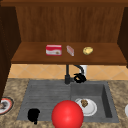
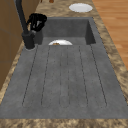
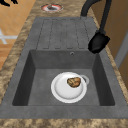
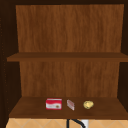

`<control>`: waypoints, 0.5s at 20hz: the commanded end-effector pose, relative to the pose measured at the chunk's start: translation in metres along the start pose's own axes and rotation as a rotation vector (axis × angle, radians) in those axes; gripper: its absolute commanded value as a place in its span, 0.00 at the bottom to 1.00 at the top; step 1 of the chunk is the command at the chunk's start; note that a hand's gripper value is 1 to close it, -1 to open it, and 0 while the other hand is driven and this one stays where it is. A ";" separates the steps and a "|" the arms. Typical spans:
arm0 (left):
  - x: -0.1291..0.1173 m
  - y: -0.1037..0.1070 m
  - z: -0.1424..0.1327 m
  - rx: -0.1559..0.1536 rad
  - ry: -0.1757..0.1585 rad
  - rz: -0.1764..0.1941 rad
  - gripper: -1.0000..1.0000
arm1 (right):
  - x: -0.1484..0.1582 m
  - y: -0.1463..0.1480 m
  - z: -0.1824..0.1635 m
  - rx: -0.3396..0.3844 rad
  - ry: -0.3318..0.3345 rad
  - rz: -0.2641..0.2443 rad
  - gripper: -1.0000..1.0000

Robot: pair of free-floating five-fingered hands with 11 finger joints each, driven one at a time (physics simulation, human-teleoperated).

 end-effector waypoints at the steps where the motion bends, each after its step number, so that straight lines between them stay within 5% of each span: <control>1: 0.000 0.000 0.000 0.000 0.000 0.000 0.50 | 0.000 0.005 0.023 -0.017 0.070 -0.022 1.00; 4: 0.000 0.000 0.000 0.000 0.000 0.000 0.50 | -0.009 0.005 0.021 -0.071 0.031 -0.036 1.00; 8: 0.000 0.000 0.000 0.000 0.000 0.000 0.50 | -0.001 0.009 -0.001 -0.027 -0.032 -0.048 1.00; 9: 0.000 0.000 0.000 0.000 0.000 0.000 0.50 | -0.007 0.003 0.001 -0.056 -0.021 -0.073 0.00; 10: 0.000 0.000 0.000 0.000 0.000 0.000 0.50 | -0.013 -0.008 0.005 -0.071 -0.015 -0.113 0.00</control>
